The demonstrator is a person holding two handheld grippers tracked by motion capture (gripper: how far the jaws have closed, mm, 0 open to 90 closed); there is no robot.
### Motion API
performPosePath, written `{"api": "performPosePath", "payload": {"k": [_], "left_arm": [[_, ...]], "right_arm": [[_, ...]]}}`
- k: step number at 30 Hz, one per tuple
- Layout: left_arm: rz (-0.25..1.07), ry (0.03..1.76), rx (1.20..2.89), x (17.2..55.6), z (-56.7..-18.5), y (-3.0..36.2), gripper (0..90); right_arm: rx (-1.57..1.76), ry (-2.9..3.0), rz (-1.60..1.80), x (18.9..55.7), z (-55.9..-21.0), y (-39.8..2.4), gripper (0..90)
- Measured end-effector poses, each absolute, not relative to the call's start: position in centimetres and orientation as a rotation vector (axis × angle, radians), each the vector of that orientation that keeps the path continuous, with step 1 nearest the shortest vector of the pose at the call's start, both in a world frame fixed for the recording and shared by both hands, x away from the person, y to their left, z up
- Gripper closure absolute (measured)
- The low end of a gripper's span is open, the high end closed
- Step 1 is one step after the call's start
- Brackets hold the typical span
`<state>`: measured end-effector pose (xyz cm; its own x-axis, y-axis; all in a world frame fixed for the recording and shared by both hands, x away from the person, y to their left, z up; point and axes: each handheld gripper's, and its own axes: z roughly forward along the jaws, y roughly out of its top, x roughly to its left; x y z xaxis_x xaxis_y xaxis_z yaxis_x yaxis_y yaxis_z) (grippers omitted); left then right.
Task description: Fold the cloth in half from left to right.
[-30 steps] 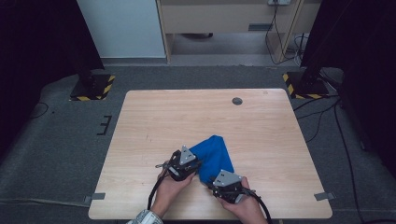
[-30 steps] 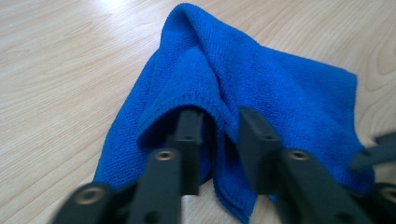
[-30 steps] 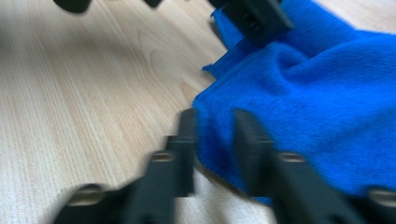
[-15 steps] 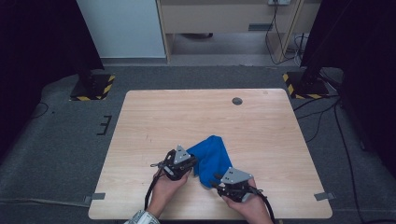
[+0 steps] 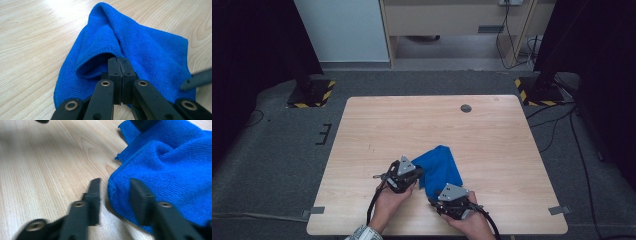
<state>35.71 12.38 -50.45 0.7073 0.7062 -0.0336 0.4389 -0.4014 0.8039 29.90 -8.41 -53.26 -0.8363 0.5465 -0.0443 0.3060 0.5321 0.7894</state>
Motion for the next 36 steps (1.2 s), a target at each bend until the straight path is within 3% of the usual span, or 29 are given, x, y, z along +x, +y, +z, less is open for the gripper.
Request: {"api": "performPosePath", "payload": {"k": [2,4,16,36], "left_arm": [[0.395,0.868,2.057,35.6,-50.4,12.4,89.4],[0.394,0.865,2.058,35.6,-50.3,12.4,89.5],[0.391,0.912,2.09,36.2,-51.0,13.3,89.9],[0.431,0.983,2.092,37.2,-51.9,14.9,90.0]], "right_arm": [[0.709,2.485,1.202,30.0,-53.3,-8.5,84.4],[0.719,2.476,1.208,30.2,-53.2,-8.7,87.9],[0.923,2.295,1.255,32.6,-50.4,-15.3,88.8],[1.207,2.164,1.143,35.8,-52.0,-22.8,88.8]]}}
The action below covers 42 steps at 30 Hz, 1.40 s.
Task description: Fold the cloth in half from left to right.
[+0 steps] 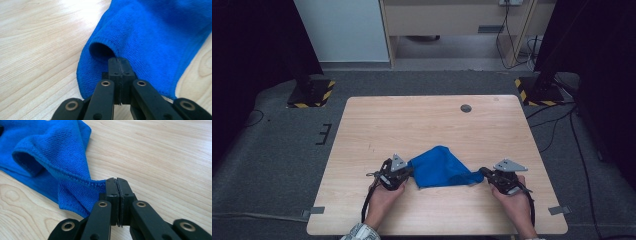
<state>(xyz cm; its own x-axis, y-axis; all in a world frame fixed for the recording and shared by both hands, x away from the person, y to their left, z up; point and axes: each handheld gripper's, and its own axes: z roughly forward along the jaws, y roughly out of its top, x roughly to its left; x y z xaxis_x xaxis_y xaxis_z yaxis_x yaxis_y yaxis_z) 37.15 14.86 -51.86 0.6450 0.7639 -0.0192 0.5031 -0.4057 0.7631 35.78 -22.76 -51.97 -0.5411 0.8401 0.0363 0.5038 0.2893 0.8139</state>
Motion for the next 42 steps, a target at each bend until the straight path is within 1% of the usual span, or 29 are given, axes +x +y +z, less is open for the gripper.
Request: {"api": "performPosePath", "payload": {"k": [7,9,12,13,16,20,22,25,27,29,37,42], "left_arm": [[0.442,1.002,2.11,37.6,-52.3,15.1,90.0],[0.443,0.998,2.092,37.4,-52.2,15.2,89.1],[0.483,0.977,2.047,36.7,-51.4,15.2,78.3],[0.483,0.971,2.04,36.5,-51.1,15.4,77.4],[0.5,0.96,2.006,35.6,-50.3,15.6,68.7],[0.507,0.907,2.009,34.5,-49.8,15.6,66.8],[0.481,0.884,2.025,34.1,-49.9,15.2,66.0],[0.479,0.863,2.061,33.8,-50.2,14.7,62.8],[0.454,0.879,2.082,33.8,-50.7,14.4,59.0],[0.413,0.885,2.105,33.8,-51.1,14.2,57.4],[0.402,0.877,2.174,33.4,-51.8,13.5,49.5],[0.401,0.885,2.19,33.5,-52.2,13.3,48.2]], "right_arm": [[1.212,2.183,1.113,36.0,-52.3,-23.3,88.7],[1.22,2.182,1.111,36.0,-52.4,-23.5,88.7],[1.226,2.17,1.125,36.0,-52.3,-23.5,88.7],[1.225,2.17,1.131,35.9,-52.2,-23.6,88.6],[1.238,2.16,1.138,35.8,-52.1,-23.8,88.5],[1.24,2.155,1.14,35.8,-52.2,-23.8,88.4],[1.242,2.157,1.139,35.8,-52.2,-23.8,88.4],[1.249,2.15,1.145,35.7,-52.1,-23.8,88.4],[1.243,2.149,1.144,35.7,-52.1,-23.9,88.4],[1.244,2.153,1.145,35.7,-52.1,-24.0,88.4],[1.248,2.156,1.148,35.7,-52.1,-24.0,88.3],[1.252,2.157,1.145,35.7,-52.1,-23.9,88.2]]}}
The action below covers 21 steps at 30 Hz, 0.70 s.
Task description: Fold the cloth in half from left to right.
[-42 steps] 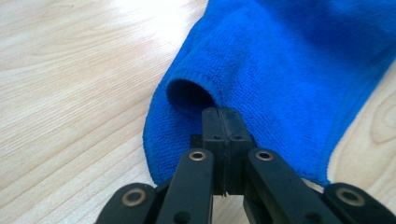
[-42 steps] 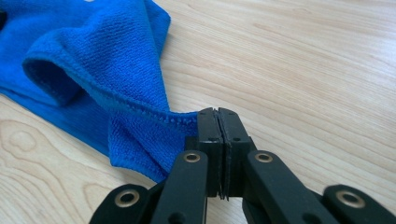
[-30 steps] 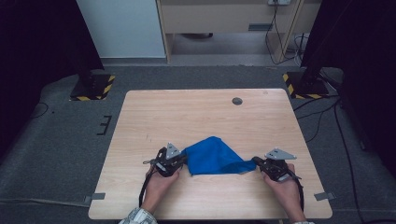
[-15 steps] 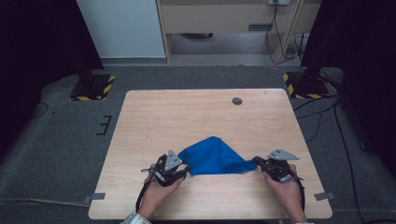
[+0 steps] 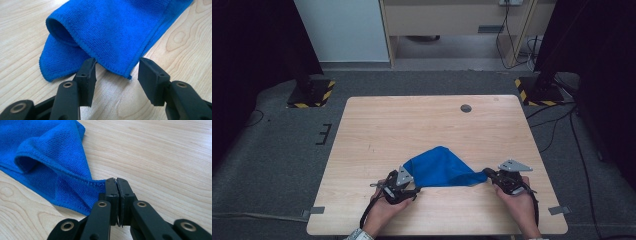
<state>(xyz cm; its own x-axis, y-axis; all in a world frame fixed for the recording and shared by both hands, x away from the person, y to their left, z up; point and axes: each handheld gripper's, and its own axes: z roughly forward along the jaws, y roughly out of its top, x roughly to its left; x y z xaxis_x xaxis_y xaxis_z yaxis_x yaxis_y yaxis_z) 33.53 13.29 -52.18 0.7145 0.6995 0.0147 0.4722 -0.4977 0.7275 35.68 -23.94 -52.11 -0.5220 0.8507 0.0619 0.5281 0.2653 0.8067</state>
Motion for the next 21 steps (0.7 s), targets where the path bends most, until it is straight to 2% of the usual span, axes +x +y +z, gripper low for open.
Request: {"api": "performPosePath", "payload": {"k": [5,15,21], "left_arm": [[0.402,0.905,2.215,33.7,-52.6,13.0,53.2],[0.386,0.87,2.221,34.0,-52.1,13.1,80.9],[0.389,0.867,2.179,33.9,-51.4,13.4,83.2]], "right_arm": [[1.255,2.158,1.145,35.7,-52.2,-23.9,88.1],[1.241,2.155,1.152,35.7,-51.9,-23.8,88.1],[1.242,2.143,1.159,35.6,-51.7,-23.9,88.0]]}}
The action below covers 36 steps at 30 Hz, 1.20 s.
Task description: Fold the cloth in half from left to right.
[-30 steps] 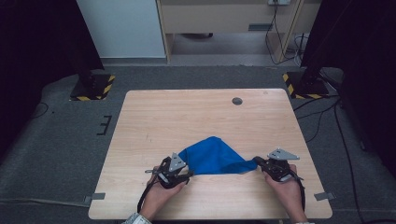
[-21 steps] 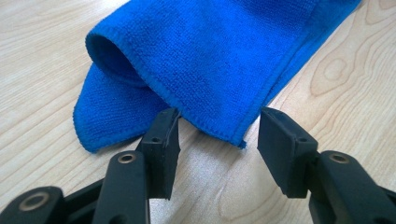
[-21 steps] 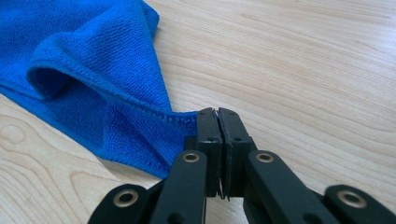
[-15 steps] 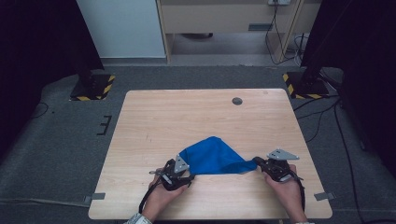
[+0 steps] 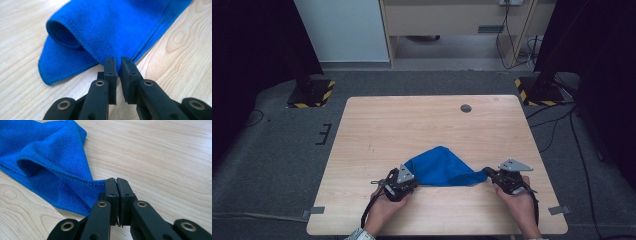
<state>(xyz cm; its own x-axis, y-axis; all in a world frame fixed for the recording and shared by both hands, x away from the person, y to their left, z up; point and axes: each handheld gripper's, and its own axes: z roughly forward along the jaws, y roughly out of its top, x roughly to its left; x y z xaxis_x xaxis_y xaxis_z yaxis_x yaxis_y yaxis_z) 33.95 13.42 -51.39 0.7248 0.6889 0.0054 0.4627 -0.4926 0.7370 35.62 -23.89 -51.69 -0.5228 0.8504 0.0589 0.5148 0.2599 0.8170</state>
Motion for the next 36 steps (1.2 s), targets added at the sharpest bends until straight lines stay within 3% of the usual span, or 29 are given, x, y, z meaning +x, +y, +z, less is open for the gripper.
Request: {"api": "performPosePath", "payload": {"k": [9,36], "left_arm": [[0.406,0.855,2.169,33.9,-50.9,13.8,89.5],[0.429,0.798,1.962,31.6,-45.7,15.5,90.0]], "right_arm": [[1.237,2.138,1.157,35.6,-51.6,-24.0,88.0],[1.211,2.111,1.213,36.1,-49.8,-24.0,87.9]]}}
